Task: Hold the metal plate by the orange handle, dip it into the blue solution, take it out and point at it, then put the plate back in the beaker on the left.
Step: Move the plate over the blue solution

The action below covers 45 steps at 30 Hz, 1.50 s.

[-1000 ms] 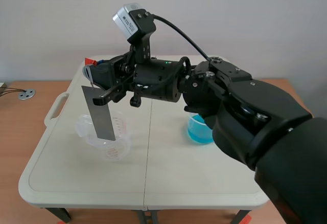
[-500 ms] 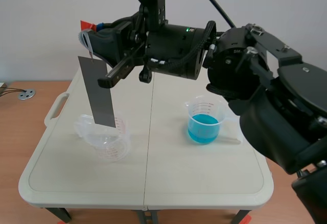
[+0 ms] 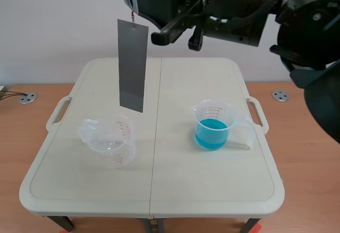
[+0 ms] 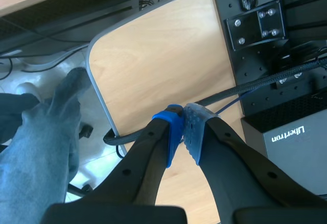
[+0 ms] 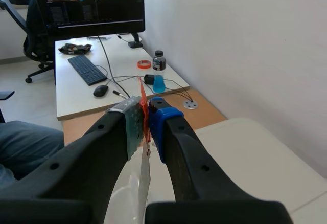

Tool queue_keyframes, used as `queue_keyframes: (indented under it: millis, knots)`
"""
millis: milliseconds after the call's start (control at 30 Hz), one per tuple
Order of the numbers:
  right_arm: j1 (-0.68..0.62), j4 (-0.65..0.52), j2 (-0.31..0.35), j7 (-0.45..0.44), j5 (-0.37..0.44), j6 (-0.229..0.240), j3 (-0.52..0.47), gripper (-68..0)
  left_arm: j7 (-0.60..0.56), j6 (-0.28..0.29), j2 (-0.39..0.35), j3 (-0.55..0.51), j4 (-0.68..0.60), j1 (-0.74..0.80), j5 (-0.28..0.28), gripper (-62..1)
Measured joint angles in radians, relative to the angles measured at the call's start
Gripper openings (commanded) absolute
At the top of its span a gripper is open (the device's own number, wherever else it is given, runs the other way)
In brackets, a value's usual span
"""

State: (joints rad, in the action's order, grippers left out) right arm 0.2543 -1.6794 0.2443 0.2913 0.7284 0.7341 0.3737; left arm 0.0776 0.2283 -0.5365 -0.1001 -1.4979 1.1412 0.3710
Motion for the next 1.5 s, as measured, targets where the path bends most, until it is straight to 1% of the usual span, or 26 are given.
queue_keyframes:
  millis: [67, 233, 333, 400, 567, 733, 833, 933, 1000, 1100, 1200, 1333, 1500]
  knots:
    - [0.0, -0.002, 0.019, 0.016, 0.026, 0.0, -0.028, -66.0, 0.0, 0.0, -0.011, 0.0, -0.02, 0.0, 0.0, -56.4]
    - [0.0, -0.002, 0.072, 0.061, 0.078, 0.0, -0.082, -66.0, -0.009, 0.0, -0.069, -0.005, -0.097, 0.0, 0.0, -56.4]
    - [0.0, -0.002, 0.107, 0.067, 0.108, 0.0, -0.109, -66.0, -0.055, 0.0, -0.097, -0.04, -0.159, -0.002, 0.0, -56.4]
    - [0.0, -0.002, 0.13, 0.071, 0.122, 0.0, -0.126, -66.0, -0.053, 0.0, -0.118, -0.071, -0.196, -0.019, 0.0, -56.4]
    - [0.0, -0.002, 0.201, 0.081, 0.199, 0.0, -0.157, -66.0, -0.052, 0.0, -0.166, -0.091, -0.23, -0.129, 0.0, -56.4]
    - [0.0, -0.002, 0.265, 0.082, 0.231, 0.0, -0.186, -66.0, -0.049, 0.0, -0.199, -0.09, -0.23, -0.24, 0.0, -56.4]
    - [0.0, -0.002, 0.282, 0.09, 0.233, 0.0, -0.198, -66.0, -0.046, 0.003, -0.201, -0.089, -0.23, -0.322, 0.0, -56.4]
    - [-0.001, -0.002, 0.282, 0.104, 0.233, 0.0, -0.214, -66.0, -0.046, 0.011, -0.201, -0.088, -0.23, -0.392, 0.001, -56.4]
    - [-0.003, -0.002, 0.282, 0.103, 0.233, 0.0, -0.229, -66.0, -0.045, 0.039, -0.201, -0.082, -0.23, -0.432, 0.001, -56.4]
    - [-0.014, -0.002, 0.282, 0.103, 0.233, 0.0, -0.249, -66.0, -0.045, 0.082, -0.2, -0.056, -0.23, -0.497, 0.0, -56.4]
    - [-0.023, -0.002, 0.282, 0.104, 0.232, 0.0, -0.254, -66.0, -0.045, 0.11, -0.2, -0.021, -0.23, -0.572, 0.0, -56.4]
    - [-0.026, -0.002, 0.282, 0.111, 0.23, 0.0, -0.255, -66.0, -0.039, 0.109, -0.2, 0.065, -0.23, -0.69, 0.0, -56.4]
    - [-0.026, -0.002, 0.282, 0.111, 0.23, 0.0, -0.255, -66.0, 0.026, 0.109, -0.197, 0.233, -0.23, -0.856, -0.003, -56.4]
